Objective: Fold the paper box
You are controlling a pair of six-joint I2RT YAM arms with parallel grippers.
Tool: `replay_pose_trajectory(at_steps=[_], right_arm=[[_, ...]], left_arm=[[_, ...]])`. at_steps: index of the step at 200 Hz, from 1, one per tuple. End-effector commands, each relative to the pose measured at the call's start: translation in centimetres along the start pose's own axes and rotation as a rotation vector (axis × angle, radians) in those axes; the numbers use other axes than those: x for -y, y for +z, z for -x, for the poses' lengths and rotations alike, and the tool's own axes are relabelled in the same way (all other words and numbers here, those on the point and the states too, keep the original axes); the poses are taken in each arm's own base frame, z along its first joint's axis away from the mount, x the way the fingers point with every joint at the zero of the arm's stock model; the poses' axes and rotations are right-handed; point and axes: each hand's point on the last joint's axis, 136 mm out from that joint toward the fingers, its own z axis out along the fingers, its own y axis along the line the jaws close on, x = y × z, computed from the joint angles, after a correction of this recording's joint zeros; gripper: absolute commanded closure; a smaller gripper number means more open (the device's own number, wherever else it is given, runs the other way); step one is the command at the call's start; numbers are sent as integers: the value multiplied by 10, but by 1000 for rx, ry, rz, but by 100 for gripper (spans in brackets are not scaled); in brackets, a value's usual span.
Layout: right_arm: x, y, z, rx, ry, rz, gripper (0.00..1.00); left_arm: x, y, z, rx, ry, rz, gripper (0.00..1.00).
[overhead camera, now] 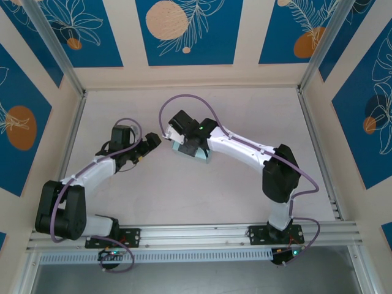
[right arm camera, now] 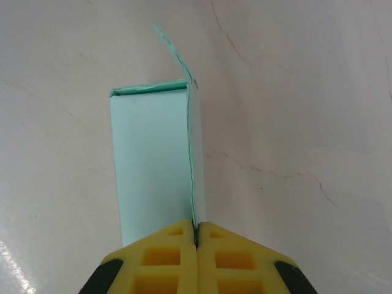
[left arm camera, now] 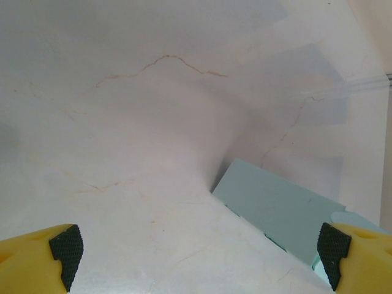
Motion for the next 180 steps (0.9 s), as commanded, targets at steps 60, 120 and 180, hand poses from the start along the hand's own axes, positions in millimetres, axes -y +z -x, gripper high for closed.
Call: replay_pose_trajectory(at_steps=[60, 120, 180], right_arm=[[3, 18, 11, 37, -4, 59, 95], [4, 18, 17, 58, 2, 72, 95], [-1, 21, 17, 50, 0, 101, 95]], left_arm=[[30, 4, 37, 78, 136, -125, 4], [79, -14, 24, 135, 785, -401, 27], [74, -20, 11, 258, 1190, -414, 66]])
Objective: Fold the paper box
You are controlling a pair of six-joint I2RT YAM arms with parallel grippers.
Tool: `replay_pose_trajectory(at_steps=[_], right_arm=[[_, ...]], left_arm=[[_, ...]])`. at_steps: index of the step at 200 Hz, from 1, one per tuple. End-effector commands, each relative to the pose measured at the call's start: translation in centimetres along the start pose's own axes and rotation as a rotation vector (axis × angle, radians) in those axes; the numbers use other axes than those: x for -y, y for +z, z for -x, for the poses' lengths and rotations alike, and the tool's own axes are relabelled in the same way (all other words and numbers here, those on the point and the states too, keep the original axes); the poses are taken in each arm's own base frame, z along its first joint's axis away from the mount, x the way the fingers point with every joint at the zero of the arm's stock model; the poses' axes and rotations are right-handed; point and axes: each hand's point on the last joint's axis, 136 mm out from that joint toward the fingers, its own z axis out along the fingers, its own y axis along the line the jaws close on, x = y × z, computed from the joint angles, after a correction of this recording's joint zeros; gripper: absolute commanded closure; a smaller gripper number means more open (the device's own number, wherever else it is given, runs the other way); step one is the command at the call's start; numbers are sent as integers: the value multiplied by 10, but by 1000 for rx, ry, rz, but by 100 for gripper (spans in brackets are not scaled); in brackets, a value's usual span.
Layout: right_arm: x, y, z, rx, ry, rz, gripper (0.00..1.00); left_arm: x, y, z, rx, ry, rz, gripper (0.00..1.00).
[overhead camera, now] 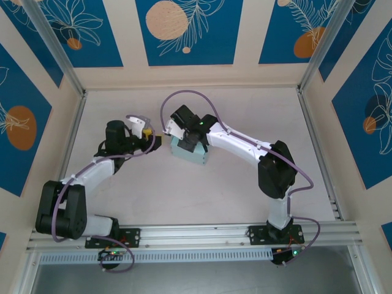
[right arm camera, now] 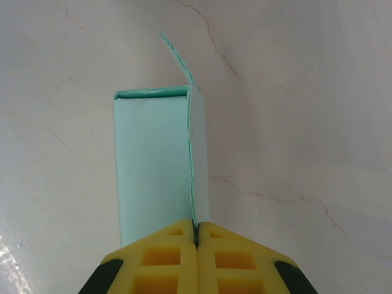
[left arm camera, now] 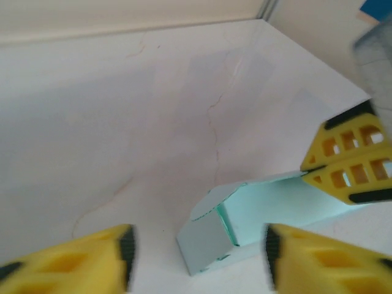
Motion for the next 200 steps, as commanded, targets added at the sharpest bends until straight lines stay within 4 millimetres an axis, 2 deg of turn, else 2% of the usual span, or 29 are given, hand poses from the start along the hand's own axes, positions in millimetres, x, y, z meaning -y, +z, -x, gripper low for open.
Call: replay_pose_trajectory(at_steps=[1, 12, 27, 59, 151, 200], right_arm=[[-8, 5, 5, 7, -7, 61, 95], [-10, 5, 5, 11, -4, 72, 95], [-10, 6, 5, 9, -3, 76, 95], [-11, 6, 5, 13, -2, 94, 95], [-11, 3, 8, 34, 7, 125, 95], [-11, 4, 7, 34, 13, 134, 95]], left_arm=[[9, -2, 2, 56, 261, -64, 67], [11, 1, 1, 55, 278, -91, 71], [5, 9, -1, 32, 273, -93, 68], [11, 18, -6, 14, 270, -180, 65], [16, 30, -8, -76, 216, -305, 65], [14, 33, -12, -141, 157, -321, 72]])
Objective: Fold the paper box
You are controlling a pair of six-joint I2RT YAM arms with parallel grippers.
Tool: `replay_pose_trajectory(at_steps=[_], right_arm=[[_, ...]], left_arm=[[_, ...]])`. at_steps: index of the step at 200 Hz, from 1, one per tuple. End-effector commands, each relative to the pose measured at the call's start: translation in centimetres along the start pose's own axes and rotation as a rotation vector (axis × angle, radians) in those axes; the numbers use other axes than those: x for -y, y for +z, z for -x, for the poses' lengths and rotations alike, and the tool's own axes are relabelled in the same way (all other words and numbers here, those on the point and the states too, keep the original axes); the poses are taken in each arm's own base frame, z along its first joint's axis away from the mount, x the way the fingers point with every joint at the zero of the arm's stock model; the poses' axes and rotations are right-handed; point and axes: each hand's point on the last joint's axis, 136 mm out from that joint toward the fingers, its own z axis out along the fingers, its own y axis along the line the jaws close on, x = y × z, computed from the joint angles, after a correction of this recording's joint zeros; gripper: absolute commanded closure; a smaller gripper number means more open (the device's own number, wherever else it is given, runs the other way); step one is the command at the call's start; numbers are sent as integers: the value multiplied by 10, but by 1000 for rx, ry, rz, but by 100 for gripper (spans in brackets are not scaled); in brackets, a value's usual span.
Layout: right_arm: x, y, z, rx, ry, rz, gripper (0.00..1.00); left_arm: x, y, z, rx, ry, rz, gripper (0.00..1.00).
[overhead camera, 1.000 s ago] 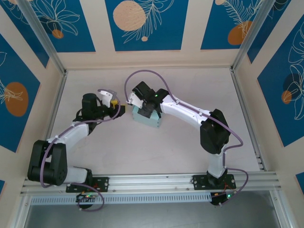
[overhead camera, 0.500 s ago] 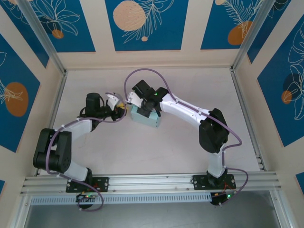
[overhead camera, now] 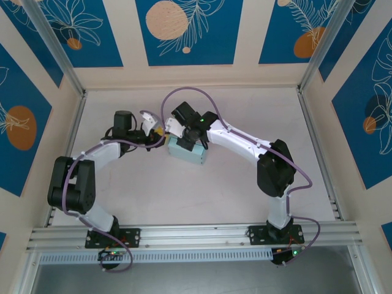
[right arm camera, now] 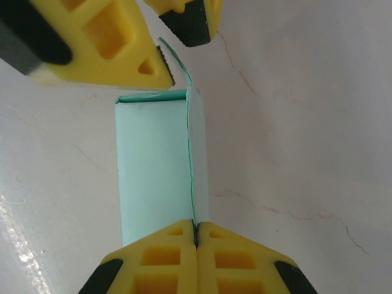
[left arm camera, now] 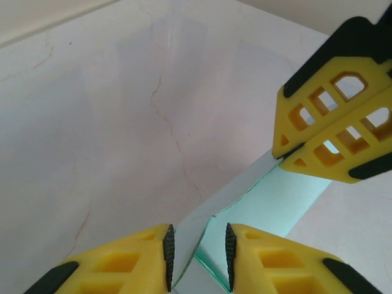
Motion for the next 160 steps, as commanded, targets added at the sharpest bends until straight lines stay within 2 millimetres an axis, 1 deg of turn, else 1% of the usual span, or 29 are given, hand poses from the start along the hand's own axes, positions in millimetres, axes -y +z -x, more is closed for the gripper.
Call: replay_pose_trajectory(at_steps=[1, 54, 82, 97, 120, 138, 142, 144, 150, 160], right_arm=[[-8, 4, -1, -6, -5, 56, 95], [-9, 5, -1, -4, -1, 71, 95], [-11, 4, -1, 1, -1, 85, 95], [-12, 5, -1, 0, -1, 88, 95], [-11, 5, -1, 4, 4, 92, 95], [-10, 5, -1, 12, 12, 98, 95], [-10, 5, -1, 12, 15, 101, 95], [-11, 5, -1, 13, 15, 103, 95], [-10, 4, -1, 17, 21, 109, 95], [-9, 3, -1, 26, 28, 119, 95]], left_arm=[[4, -2, -2, -22, -28, -52, 72], [2, 1, -9, -103, -67, -68, 74], [0, 2, -8, -97, -60, -59, 74], [2, 3, -9, -101, -61, -66, 77], [6, 4, -9, -106, -61, -79, 77], [6, 4, -9, -111, -63, -74, 78], [6, 4, -10, -112, -62, -73, 79], [5, 4, -10, -113, -63, -72, 81], [4, 4, -11, -118, -61, -63, 84], [0, 3, -13, -130, -65, -33, 85]])
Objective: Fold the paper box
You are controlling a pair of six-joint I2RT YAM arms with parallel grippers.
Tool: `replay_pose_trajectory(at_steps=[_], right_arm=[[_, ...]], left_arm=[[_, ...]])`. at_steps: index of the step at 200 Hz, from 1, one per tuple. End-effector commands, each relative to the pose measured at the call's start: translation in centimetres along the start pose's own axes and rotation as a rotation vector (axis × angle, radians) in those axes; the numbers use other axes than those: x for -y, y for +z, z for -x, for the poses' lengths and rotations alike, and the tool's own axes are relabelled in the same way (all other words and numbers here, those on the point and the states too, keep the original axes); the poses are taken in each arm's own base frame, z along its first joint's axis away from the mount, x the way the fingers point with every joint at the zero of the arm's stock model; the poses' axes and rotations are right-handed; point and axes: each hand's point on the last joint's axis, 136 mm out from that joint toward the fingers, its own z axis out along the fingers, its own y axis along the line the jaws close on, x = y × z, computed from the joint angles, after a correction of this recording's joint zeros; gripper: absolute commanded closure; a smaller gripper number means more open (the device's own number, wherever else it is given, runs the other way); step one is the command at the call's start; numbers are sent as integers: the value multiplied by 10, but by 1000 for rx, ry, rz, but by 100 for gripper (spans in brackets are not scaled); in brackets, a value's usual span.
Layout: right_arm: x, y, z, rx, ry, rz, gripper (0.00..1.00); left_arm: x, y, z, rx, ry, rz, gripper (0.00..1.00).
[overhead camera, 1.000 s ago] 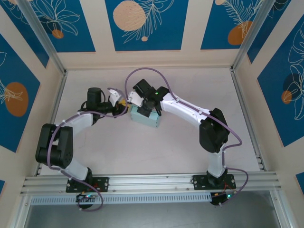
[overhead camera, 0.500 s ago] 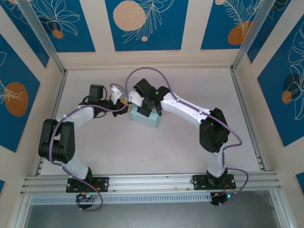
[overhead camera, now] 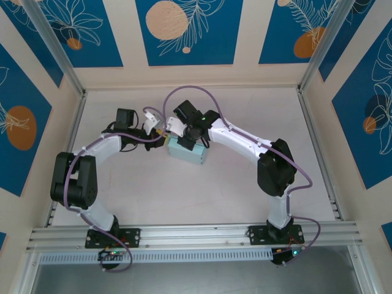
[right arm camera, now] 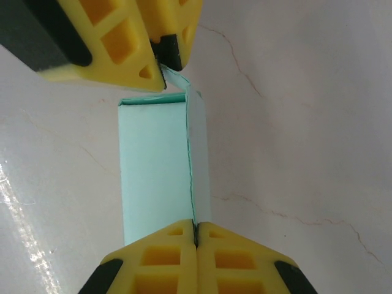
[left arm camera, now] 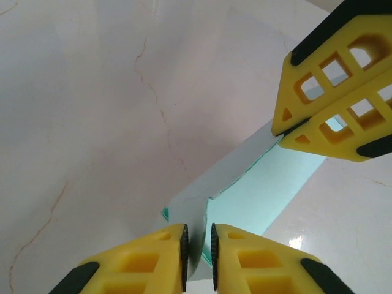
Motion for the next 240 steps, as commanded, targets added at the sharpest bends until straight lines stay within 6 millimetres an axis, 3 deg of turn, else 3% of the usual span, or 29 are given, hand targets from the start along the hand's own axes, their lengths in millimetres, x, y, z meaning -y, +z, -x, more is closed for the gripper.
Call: replay_pose_trajectory(at_steps=[1, 22, 63, 104, 169, 240], right_arm=[[-9, 3, -2, 5, 14, 76, 95], [-11, -2, -2, 37, 4, 95, 96], [-26, -13, -8, 76, -38, 184, 97], [-31, -15, -8, 83, -47, 216, 98], [-41, -20, -5, 100, -55, 273, 98], [-40, -15, -8, 71, -57, 241, 98]], left_arm=[[-3, 0, 0, -19, 0, 17, 85], [-6, -3, 2, -12, -21, 54, 76], [7, -13, 10, 43, -28, 60, 68], [21, -15, 0, 45, -59, 20, 68], [23, -19, -13, 24, -71, 95, 66], [29, -12, -15, 15, -61, 114, 77]])
